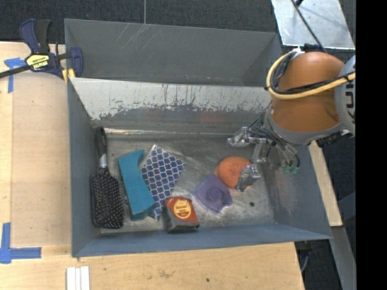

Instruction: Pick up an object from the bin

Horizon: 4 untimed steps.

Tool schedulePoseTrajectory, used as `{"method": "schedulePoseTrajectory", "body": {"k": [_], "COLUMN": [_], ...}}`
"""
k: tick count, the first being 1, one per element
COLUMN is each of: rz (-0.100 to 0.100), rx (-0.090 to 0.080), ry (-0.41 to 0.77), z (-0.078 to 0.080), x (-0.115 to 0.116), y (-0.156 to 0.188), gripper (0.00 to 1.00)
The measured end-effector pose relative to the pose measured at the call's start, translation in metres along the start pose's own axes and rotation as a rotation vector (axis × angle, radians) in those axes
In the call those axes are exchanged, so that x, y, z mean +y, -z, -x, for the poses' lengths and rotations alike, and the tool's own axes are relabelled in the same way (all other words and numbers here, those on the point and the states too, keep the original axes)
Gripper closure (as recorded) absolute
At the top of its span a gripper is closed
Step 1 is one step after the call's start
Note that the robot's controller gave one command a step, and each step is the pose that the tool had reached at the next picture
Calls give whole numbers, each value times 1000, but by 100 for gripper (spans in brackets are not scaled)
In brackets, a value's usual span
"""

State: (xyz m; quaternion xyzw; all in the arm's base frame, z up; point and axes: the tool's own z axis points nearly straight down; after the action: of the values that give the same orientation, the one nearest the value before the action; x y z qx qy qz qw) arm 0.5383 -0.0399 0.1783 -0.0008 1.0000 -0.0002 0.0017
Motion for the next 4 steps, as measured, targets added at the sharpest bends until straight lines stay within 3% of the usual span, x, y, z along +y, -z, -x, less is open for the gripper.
{"method": "schedulePoseTrajectory", "body": {"k": [1,2,3,4], "rz": [0,1,1,0], "rx": [0,19,19,0], "ry": [0,54,54,37], "z": [0,13,13,9], "x": [0,2,2,17], "y": [0,-94,-94,0], "gripper": [0,100,100,100]}}
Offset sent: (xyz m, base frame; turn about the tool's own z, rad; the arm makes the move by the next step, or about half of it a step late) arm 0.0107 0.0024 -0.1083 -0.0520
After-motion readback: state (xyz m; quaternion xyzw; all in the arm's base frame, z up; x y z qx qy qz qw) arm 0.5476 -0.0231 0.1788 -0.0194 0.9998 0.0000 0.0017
